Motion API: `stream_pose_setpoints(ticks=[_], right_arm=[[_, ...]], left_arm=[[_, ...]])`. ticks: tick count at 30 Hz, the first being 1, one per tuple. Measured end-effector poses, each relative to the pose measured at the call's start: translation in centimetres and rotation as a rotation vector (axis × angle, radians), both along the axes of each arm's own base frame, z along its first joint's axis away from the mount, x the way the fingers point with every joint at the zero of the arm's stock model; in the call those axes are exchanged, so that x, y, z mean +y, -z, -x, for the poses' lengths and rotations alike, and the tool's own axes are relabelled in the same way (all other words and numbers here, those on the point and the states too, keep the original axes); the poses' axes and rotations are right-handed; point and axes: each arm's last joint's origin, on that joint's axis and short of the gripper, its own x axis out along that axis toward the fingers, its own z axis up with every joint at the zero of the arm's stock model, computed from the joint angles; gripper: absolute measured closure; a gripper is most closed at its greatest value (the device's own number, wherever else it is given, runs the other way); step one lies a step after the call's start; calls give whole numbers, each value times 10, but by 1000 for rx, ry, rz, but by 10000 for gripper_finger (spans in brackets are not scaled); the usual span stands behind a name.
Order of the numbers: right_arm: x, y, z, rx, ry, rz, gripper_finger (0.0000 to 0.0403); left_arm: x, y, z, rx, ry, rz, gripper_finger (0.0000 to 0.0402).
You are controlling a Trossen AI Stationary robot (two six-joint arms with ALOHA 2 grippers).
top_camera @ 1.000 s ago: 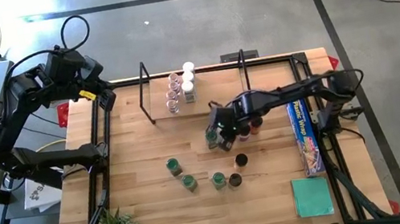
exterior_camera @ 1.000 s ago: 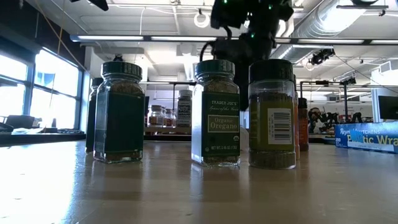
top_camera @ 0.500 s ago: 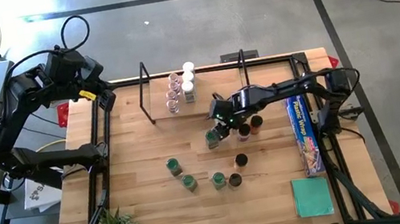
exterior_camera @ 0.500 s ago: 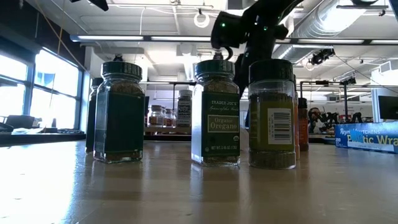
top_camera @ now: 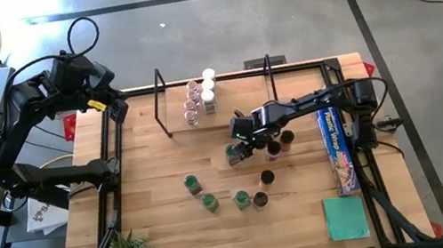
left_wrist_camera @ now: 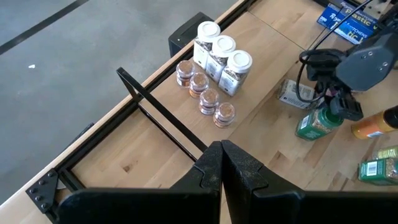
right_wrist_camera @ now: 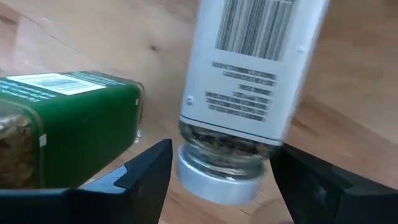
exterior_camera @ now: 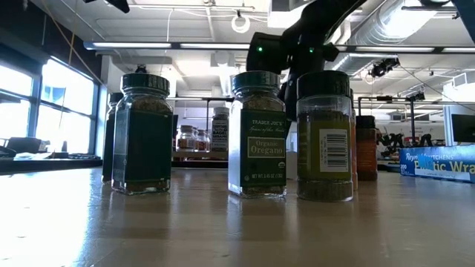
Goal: Shelf spices
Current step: Put the white seasoning bottle on the shelf aligned with the other white seasoning bottle
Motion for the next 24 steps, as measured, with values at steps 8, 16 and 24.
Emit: stream_pose_setpoints(ticks=[8,16,24], right_arm=[[0,5,-4,-11,16,-12,184],[0,1,-2,-20,-28,-104,219],[10,-65,29,-110,-104,-315,219]], left_arm=[[0,0,0,-3,-4,5,401],[0,0,0,2,3,-2,401],[0,-1,-1,21,50,-41,401]])
